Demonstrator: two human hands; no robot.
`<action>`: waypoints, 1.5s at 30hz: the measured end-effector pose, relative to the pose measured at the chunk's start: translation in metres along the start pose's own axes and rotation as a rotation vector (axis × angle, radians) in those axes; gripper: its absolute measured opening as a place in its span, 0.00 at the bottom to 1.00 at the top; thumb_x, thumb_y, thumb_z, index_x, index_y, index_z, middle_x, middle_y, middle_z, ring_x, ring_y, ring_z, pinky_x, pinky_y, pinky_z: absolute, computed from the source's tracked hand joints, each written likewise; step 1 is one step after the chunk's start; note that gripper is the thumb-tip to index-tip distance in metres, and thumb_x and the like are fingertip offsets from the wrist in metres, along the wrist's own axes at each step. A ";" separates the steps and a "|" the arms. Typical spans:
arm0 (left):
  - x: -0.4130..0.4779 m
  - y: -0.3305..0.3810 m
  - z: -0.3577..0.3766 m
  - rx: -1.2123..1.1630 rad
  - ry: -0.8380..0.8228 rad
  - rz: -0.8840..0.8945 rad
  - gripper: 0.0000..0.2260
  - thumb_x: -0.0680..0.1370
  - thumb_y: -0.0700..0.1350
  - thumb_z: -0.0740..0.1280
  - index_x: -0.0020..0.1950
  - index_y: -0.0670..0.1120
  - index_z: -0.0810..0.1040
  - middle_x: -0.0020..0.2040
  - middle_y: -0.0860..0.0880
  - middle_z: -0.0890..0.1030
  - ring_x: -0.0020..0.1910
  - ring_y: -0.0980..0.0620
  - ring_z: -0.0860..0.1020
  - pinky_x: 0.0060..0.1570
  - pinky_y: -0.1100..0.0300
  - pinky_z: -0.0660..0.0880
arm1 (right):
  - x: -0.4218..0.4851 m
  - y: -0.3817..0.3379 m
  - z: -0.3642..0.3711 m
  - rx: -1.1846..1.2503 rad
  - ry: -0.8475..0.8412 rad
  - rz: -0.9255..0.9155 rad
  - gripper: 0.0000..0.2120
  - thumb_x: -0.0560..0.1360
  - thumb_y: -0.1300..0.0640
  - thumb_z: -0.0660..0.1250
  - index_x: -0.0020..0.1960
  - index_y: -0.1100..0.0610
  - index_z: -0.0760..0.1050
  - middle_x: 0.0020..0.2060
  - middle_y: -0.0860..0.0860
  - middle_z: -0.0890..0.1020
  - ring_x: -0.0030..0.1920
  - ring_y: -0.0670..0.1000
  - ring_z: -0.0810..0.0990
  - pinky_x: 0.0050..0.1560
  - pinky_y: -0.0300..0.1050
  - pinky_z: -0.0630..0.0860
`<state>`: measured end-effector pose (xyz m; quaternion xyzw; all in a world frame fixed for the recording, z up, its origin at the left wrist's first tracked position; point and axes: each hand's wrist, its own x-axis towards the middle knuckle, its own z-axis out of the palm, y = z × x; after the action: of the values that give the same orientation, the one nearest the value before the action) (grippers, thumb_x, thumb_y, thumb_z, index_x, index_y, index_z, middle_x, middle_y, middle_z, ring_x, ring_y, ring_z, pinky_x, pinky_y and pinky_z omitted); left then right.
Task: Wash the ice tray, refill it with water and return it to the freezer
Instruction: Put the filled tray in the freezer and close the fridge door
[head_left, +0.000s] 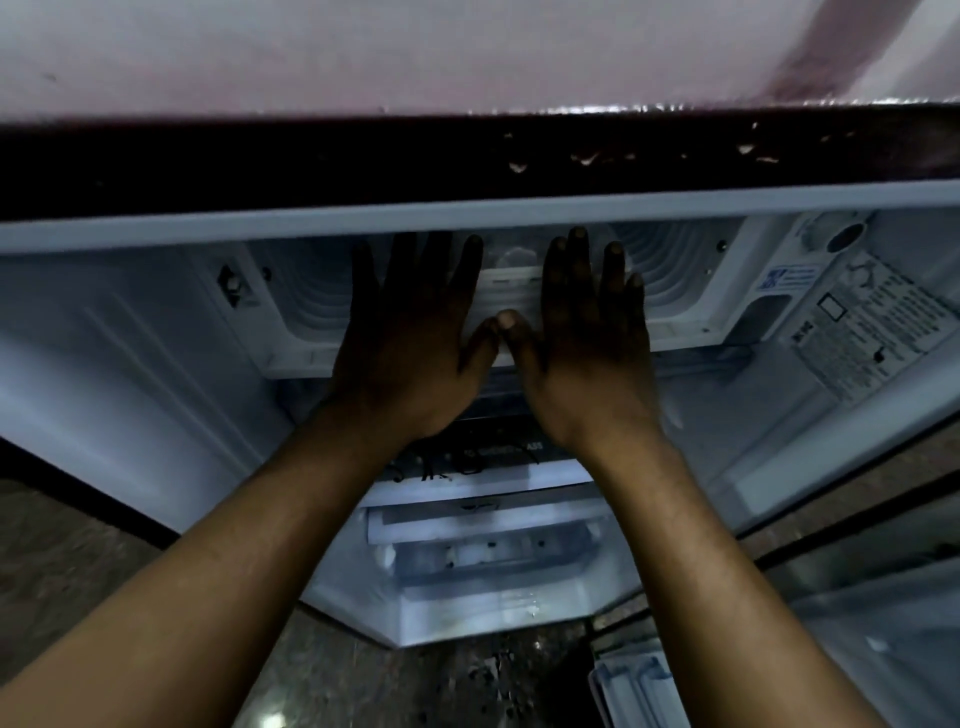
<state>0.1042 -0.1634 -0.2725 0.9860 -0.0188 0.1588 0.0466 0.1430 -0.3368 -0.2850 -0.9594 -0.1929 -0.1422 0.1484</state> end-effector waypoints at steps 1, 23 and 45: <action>-0.005 0.002 0.002 0.001 0.015 -0.017 0.35 0.84 0.65 0.45 0.88 0.50 0.48 0.88 0.44 0.50 0.87 0.41 0.46 0.81 0.38 0.36 | -0.003 0.000 0.001 -0.001 0.004 0.005 0.39 0.84 0.33 0.41 0.86 0.56 0.41 0.86 0.55 0.44 0.85 0.59 0.39 0.83 0.56 0.36; -0.064 0.020 -0.031 -0.078 -0.430 -0.092 0.45 0.79 0.72 0.53 0.86 0.53 0.34 0.88 0.43 0.42 0.86 0.39 0.42 0.83 0.39 0.36 | -0.076 -0.027 -0.057 0.037 -0.485 0.203 0.46 0.81 0.27 0.39 0.84 0.59 0.34 0.84 0.58 0.36 0.84 0.57 0.35 0.80 0.52 0.31; -0.124 0.102 -0.143 0.012 -0.506 0.494 0.45 0.75 0.77 0.39 0.85 0.54 0.33 0.84 0.48 0.29 0.81 0.40 0.26 0.78 0.33 0.29 | -0.214 -0.065 -0.233 0.063 -0.266 0.463 0.44 0.82 0.28 0.44 0.86 0.56 0.38 0.85 0.54 0.39 0.84 0.55 0.32 0.83 0.54 0.34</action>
<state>-0.0630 -0.2486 -0.1674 0.9601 -0.2666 -0.0841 -0.0053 -0.1235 -0.4288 -0.1274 -0.9831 0.0097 0.0288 0.1803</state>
